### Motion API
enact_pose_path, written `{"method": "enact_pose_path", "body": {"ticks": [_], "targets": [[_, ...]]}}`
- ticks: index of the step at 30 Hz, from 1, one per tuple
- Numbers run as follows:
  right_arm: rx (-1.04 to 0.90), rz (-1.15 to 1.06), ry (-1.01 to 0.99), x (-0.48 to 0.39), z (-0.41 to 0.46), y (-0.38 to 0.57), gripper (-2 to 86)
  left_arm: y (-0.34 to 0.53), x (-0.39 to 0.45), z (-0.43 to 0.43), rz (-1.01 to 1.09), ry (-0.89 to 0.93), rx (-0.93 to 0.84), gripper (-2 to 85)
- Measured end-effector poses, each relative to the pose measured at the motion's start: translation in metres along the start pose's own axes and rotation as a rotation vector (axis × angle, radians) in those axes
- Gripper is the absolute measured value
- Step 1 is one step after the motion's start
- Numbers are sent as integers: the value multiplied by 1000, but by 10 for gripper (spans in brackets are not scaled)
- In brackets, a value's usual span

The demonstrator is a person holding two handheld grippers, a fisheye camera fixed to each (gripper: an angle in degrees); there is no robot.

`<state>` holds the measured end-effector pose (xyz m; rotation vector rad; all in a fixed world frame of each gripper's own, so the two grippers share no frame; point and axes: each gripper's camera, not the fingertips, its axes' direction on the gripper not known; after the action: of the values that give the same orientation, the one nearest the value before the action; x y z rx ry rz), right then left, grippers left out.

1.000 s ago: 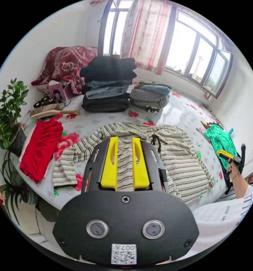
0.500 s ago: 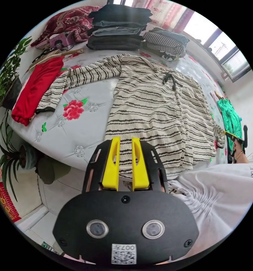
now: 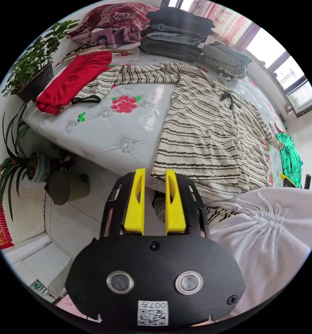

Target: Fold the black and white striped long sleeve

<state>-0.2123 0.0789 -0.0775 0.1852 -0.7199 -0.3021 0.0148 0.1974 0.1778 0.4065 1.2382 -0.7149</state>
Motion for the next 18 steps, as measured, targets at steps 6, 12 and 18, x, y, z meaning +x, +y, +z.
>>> {"method": "enact_pose_path", "body": {"ticks": [6, 12, 18], "targets": [[-142, -98, 60, -44, 46, 2, 43, -23, 14, 19, 52, 15, -56, 95], [126, 3, -147, -12, -41, -50, 9, -61, 30, 22, 91, -8, -54, 3], [219, 39, -13, 2, -69, -50, 21, -65, 22, -4, 78, -1, 35, 35]]}}
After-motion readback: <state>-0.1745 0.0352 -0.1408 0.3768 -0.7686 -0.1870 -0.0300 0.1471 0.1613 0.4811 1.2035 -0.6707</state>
